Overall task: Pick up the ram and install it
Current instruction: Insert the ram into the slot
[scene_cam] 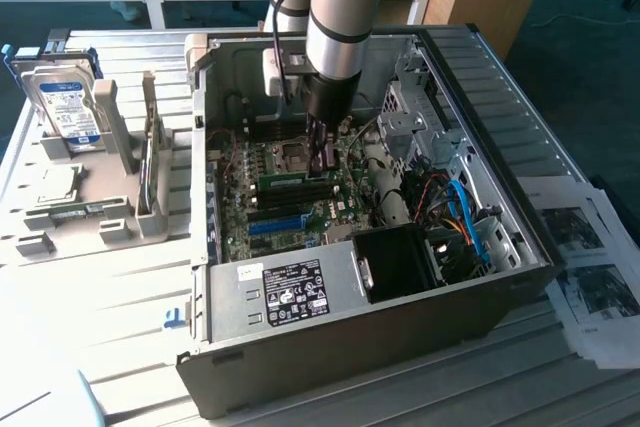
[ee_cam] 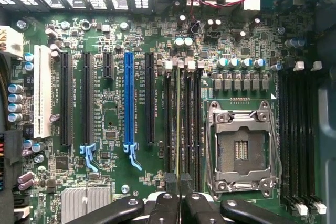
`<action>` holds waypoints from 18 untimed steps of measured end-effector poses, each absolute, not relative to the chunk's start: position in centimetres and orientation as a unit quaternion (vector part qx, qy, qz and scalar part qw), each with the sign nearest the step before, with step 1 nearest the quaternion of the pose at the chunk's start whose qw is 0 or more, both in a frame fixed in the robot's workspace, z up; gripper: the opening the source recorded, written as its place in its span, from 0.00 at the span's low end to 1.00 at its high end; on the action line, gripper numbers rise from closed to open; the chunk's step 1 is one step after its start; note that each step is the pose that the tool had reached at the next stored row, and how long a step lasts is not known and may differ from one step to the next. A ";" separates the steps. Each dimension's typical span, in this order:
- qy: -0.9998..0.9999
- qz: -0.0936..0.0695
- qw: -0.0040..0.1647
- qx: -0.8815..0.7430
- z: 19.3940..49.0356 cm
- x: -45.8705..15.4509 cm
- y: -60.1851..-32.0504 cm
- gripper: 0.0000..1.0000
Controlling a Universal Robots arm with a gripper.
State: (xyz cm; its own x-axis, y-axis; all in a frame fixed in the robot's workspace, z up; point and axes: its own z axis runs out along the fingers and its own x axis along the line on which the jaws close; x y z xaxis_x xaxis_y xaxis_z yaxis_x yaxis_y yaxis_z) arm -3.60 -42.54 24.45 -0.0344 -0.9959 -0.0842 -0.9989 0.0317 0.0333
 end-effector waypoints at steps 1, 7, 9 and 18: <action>0.717 0.041 0.019 -0.696 24.4 -3.6 -42.5 0.12; 0.714 0.041 0.019 -0.698 24.4 -3.6 -42.5 0.12; 0.714 0.041 0.019 -0.698 24.3 -3.6 -42.5 0.12; 0.714 0.041 0.018 -0.698 24.1 -3.6 -42.6 0.12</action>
State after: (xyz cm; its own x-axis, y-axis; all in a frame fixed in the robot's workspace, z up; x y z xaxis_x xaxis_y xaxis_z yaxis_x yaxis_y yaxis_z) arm -3.56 -42.56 24.10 -0.0236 -0.9962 -0.0841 -0.9992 0.0208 0.0334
